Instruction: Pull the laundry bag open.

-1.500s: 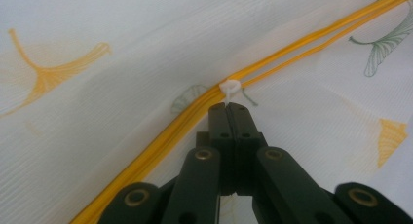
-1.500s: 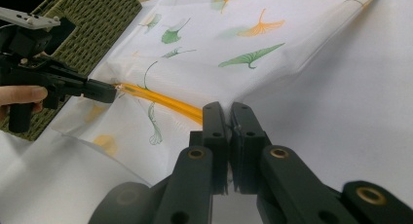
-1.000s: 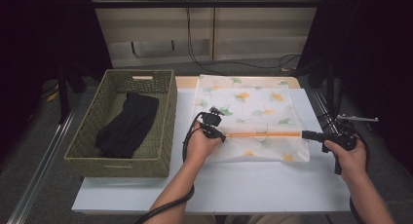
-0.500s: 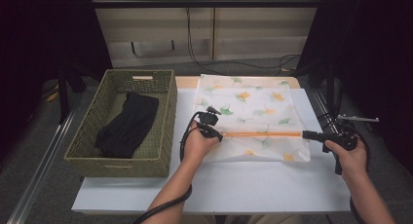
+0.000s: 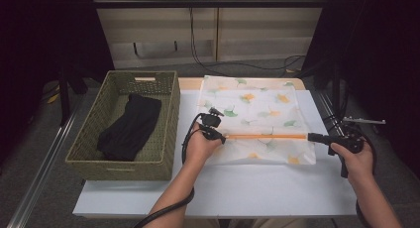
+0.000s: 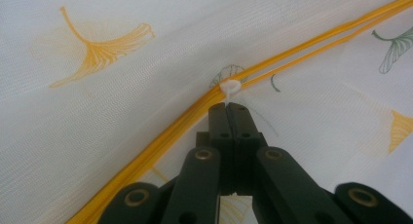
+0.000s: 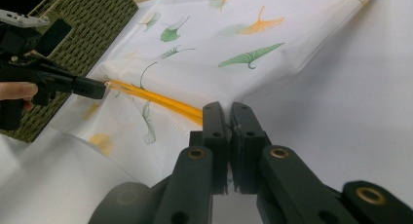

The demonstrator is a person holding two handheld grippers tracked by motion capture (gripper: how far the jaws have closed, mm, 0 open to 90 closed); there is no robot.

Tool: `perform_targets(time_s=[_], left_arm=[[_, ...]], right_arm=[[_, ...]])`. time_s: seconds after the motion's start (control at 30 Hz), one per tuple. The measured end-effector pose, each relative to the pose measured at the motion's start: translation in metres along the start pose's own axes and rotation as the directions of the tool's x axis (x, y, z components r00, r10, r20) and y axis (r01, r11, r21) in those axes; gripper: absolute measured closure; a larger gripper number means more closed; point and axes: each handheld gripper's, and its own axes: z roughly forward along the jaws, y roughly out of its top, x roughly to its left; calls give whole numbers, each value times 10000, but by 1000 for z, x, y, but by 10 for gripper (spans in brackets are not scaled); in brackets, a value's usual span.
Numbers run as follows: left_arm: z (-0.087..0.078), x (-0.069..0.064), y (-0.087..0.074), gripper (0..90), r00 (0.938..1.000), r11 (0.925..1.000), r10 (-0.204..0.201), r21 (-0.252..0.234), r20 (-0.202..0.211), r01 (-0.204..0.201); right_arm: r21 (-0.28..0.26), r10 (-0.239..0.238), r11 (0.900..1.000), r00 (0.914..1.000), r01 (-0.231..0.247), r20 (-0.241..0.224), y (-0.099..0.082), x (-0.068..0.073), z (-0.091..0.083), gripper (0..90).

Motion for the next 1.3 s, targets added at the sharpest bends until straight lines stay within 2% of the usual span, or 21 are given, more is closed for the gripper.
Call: perform_targets(time_s=[0.07,0.13,0.17,0.27,0.4,0.47,1.17,1.3], left_arm=[[0,0,0,900,9999,10000,6,-21,-120,-6],[1,0,-1,900,9998,9998,-173,-113,-114,172],[0,2,-1,900,10000,10000,-67,27,-51,67],[0,2,-1,900,10000,10000,-60,44,-75,61],[-1,3,-1,900,9997,9999,65,114,-249,-63],[-1,4,-3,900,9998,9999,-164,-18,-141,164],[-4,5,-3,900,9999,9999,-79,61,-135,80],[-3,6,-4,900,9996,9998,-191,36,-206,192]], right_arm=[[-2,42,10000,10000,-42,4,0,0,0,869],[-14,5,10000,10000,-5,15,0,0,0,869],[-16,47,10000,10000,-47,5,0,0,0,869],[-17,5,10000,10000,-5,-14,0,-1,0,870],[-28,-59,10000,9999,59,95,0,0,-1,869],[-30,-47,10000,9999,48,107,0,-1,-1,869],[-108,-97,9999,9999,98,129,1,0,-2,869],[-70,-85,9999,9998,87,169,1,0,-2,870]])
